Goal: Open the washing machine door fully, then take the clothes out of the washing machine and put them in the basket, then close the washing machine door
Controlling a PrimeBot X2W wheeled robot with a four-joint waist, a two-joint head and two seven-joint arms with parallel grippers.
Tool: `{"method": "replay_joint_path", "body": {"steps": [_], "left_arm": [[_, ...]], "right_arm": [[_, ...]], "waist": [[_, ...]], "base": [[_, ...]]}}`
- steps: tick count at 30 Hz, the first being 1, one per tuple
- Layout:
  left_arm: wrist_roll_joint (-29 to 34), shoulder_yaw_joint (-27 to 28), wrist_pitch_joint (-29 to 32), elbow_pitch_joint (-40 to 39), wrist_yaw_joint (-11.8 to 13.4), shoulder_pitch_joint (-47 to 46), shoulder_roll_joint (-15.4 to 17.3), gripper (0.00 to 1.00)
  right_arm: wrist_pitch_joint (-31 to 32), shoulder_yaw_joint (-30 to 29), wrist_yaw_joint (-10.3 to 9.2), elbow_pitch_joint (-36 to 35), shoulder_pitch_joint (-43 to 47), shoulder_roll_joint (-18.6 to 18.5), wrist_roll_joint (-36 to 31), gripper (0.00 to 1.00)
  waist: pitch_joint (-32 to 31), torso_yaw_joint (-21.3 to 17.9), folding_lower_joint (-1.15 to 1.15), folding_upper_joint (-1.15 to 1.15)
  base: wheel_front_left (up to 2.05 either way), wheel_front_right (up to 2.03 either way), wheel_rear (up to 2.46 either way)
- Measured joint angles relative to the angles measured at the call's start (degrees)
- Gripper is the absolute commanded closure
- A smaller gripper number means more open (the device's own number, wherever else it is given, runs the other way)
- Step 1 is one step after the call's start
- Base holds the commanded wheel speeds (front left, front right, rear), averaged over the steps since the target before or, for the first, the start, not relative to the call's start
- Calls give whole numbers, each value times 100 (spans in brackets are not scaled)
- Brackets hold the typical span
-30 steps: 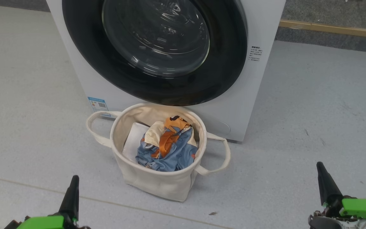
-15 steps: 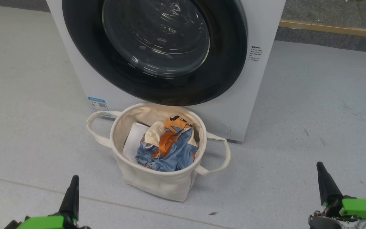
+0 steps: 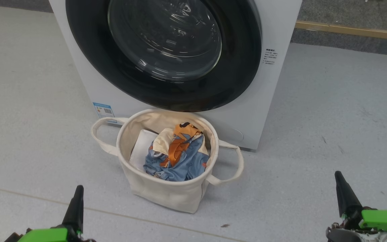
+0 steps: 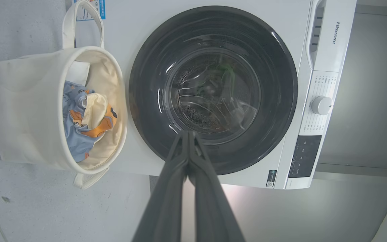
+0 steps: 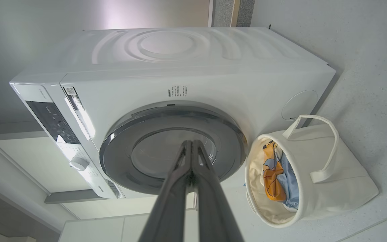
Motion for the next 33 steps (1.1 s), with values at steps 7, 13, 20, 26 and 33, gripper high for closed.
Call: {"method": "replay_joint_path", "body": {"steps": [7,13,20,26,33], "left_arm": [[0,0,0,0,0,0,0,100],[0,0,0,0,0,0,0,100],[0,0,0,0,0,0,0,100],[0,0,0,0,0,0,0,100],[0,0,0,0,0,0,0,100]], "right_arm": [[0,0,0,0,0,0,0,100],[0,0,0,0,0,0,0,100],[0,0,0,0,0,0,1,100],[0,0,0,0,0,0,0,100],[0,0,0,0,0,0,0,100]], "waist": [[0,0,0,0],[0,0,0,0],[0,0,0,0],[0,0,0,0],[0,0,0,0]], "base": [[0,0,0],[0,0,0],[0,0,0],[0,0,0],[0,0,0]]}}
